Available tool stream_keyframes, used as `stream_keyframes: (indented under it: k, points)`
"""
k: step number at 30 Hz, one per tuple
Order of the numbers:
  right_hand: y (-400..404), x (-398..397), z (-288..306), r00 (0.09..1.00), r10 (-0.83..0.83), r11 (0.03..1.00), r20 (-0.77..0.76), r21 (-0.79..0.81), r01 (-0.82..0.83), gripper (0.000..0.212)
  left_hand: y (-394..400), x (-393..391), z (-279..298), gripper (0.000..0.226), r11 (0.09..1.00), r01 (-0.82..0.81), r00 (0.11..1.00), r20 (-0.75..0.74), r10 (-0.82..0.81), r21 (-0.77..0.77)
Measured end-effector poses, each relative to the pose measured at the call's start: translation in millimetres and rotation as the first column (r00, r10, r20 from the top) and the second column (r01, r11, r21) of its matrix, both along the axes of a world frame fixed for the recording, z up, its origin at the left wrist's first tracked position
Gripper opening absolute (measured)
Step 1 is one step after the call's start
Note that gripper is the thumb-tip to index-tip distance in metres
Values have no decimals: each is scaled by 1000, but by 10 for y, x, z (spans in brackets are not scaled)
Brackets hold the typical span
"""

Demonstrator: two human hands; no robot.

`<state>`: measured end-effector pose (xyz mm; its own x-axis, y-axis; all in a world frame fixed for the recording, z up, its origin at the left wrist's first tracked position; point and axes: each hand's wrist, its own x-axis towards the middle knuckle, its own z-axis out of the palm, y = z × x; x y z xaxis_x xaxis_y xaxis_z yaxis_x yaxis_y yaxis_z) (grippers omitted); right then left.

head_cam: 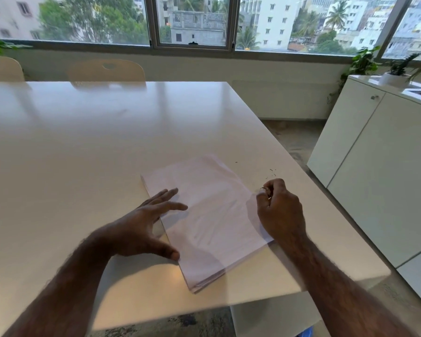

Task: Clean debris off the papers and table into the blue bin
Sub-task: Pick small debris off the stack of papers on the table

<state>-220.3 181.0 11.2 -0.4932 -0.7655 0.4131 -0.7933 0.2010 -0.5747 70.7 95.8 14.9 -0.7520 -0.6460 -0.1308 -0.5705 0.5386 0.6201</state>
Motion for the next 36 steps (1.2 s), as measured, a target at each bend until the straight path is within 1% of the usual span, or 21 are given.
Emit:
stream_keyframes:
  k: [4, 9, 11, 14, 16, 18, 21, 24, 27, 29, 31, 32, 33, 34, 36]
  points:
    - [16, -12, -11, 1000, -14, 1000, -6, 0, 14, 11, 6, -20, 11, 91, 1000, 17, 999, 38, -16, -15]
    - [0, 22, -47, 996, -9, 1000, -94, 17, 10, 14, 29, -18, 30, 89, 1000, 3, 1000, 24, -2, -10]
    - [5, 36, -42, 990, -5, 1000, -143, 30, 9, 17, 47, -38, 39, 92, 1000, 0, 999, 42, 1, -21]
    - [22, 57, -26, 986, -13, 999, -167, 45, 20, 18, 73, -43, 41, 101, 999, -6, 997, 78, 9, -44]
    - [24, 55, -26, 975, -20, 999, -221, 29, 27, 17, 79, -47, 34, 105, 997, -12, 997, 79, 18, -76]
    - [17, 54, -17, 970, -15, 1000, -242, 12, 19, 20, 81, -62, 34, 107, 995, -28, 997, 65, 34, -91]
    - [-10, 123, 2, 980, 84, 996, -181, -1, -86, 23, 94, -82, 42, 110, 992, -33, 993, 104, 46, -121]
    - [12, 338, 60, 972, 222, 975, -75, 43, -219, 26, 123, -104, 37, 119, 988, -18, 987, 158, 43, -153]
    - [31, 646, 125, 946, 322, 944, -38, 83, -318, 20, 124, -120, 33, 123, 986, -23, 981, 184, 54, -166]
    - [41, 893, 162, 908, 418, 900, -12, 146, -412, 13, 124, -125, 36, 124, 986, -6, 976, 214, 43, -168]
    - [69, 1091, 178, 860, 508, 835, 55, 215, -507, 11, 114, -126, 36, 128, 988, 18, 967, 254, 22, -153]
    - [66, 1110, 185, 850, 523, 817, 62, 249, -520, 10, 105, -127, 34, 129, 989, 27, 962, 271, 14, -146]
    - [33, 1064, 191, 863, 504, 825, 38, 273, -494, 8, 90, -132, 28, 128, 989, 35, 960, 281, 7, -146]
    - [-19, 972, 205, 893, 450, 851, 5, 299, -431, 8, 79, -138, 20, 126, 988, 42, 959, 285, 2, -149]
    - [-152, 692, 222, 961, 269, 923, -68, 304, -237, 12, 63, -149, 4, 123, 987, 50, 956, 293, -4, -150]
